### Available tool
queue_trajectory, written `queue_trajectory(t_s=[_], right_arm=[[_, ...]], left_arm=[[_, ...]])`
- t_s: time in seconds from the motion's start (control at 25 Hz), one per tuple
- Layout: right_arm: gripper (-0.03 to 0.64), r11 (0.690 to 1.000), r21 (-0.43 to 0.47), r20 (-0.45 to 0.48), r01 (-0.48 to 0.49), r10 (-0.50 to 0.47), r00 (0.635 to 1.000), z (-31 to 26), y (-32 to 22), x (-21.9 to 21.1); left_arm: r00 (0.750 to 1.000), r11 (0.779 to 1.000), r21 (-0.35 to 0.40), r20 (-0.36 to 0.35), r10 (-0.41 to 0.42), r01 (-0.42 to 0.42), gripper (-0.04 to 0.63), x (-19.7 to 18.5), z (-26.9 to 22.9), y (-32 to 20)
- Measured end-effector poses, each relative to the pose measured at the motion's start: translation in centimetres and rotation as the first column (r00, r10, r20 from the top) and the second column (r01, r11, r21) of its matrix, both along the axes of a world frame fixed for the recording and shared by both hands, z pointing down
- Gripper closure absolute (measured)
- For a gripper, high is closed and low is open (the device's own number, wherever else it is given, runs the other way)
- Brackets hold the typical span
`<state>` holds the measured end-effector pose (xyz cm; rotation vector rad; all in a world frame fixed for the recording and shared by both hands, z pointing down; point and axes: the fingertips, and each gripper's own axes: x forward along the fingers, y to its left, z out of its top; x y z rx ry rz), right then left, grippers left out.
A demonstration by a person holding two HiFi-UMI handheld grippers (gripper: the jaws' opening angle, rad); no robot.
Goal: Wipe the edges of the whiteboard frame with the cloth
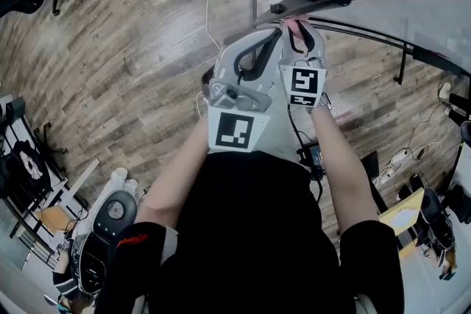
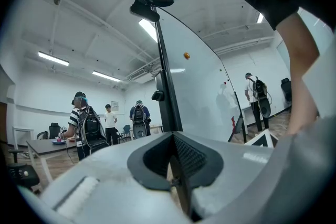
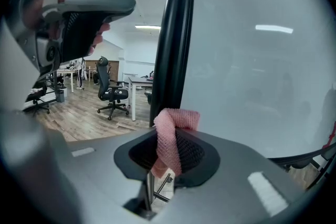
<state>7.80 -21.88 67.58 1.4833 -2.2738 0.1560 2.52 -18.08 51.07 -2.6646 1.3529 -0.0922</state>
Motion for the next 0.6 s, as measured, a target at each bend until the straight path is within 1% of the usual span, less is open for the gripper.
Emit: queue_trajectory(t_s=[0.24,0.6], right_arm=[[0.549,1.0,-0.01,-0.014,0.01,-0.01,1.0,0.5,0.1,-0.1],[0.549,0.999,-0.054,-0.013,0.002,-0.002,1.0,1.6,0.4,0.2]], left_arm=[[1.0,1.0,-0.003,-0.001,0.003,-0.003,0.595,0.0,0.2,0.0],[1.0,1.0,-0.005,0.004,-0.003,0.003,0.595,-0.1,0.3,0.0]])
